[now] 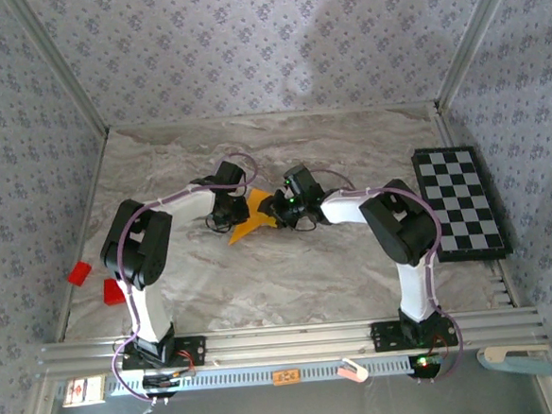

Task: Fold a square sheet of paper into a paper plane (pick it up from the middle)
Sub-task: Fold the wing for the fifth time at the center of the table.

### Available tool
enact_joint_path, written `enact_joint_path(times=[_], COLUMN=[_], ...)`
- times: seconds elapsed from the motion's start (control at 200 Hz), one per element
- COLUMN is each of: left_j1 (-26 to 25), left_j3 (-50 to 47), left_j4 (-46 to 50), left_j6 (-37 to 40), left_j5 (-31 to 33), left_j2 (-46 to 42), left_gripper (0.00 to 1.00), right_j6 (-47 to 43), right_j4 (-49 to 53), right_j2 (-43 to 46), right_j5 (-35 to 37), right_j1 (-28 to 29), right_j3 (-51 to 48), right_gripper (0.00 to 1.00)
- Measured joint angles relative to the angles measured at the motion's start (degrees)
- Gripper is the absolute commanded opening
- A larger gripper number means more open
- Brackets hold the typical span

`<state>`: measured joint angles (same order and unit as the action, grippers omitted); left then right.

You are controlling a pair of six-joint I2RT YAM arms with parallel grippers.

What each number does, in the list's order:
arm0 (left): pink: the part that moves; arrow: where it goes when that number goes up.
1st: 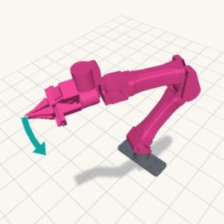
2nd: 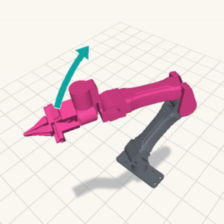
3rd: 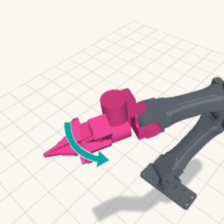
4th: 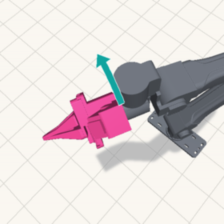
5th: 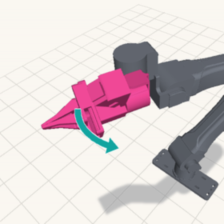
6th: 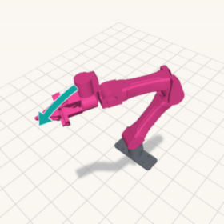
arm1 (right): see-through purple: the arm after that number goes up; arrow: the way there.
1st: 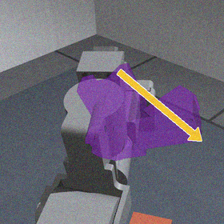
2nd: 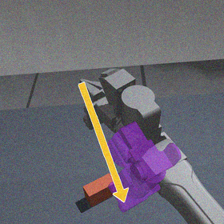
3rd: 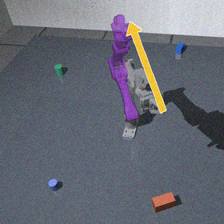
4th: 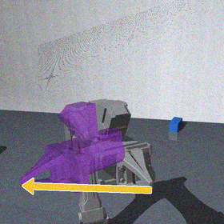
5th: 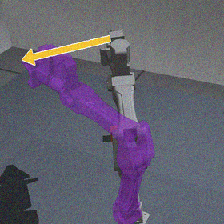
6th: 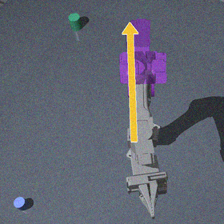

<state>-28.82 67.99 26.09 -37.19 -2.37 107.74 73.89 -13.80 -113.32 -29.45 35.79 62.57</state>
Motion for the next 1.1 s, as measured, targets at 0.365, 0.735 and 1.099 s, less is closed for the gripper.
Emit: enact_joint_path(times=[0.365,0.735,1.099], left_j1=[0.0,-0.3,-7.9], left_j3=[0.0,-5.4,-14.1], left_j4=[0.1,-4.4,-19.1], left_j6=[0.0,2.4,13.7], left_j5=[0.0,-1.3,-4.7], left_j2=[-0.3,-12.4,-16.4], left_gripper=[0.13,0.48,0.78], right_j6=[1.7,-1.2,-1.9], right_j4=[-0.2,1.7,7.4], right_j2=[-2.0,4.4,13.0], right_j5=[-0.2,2.2,3.3], right_j1=[0.0,-2.6,-8.0], right_j3=[-0.1,-4.9,-9.9], right_gripper=[0.08,0.00,0.00])
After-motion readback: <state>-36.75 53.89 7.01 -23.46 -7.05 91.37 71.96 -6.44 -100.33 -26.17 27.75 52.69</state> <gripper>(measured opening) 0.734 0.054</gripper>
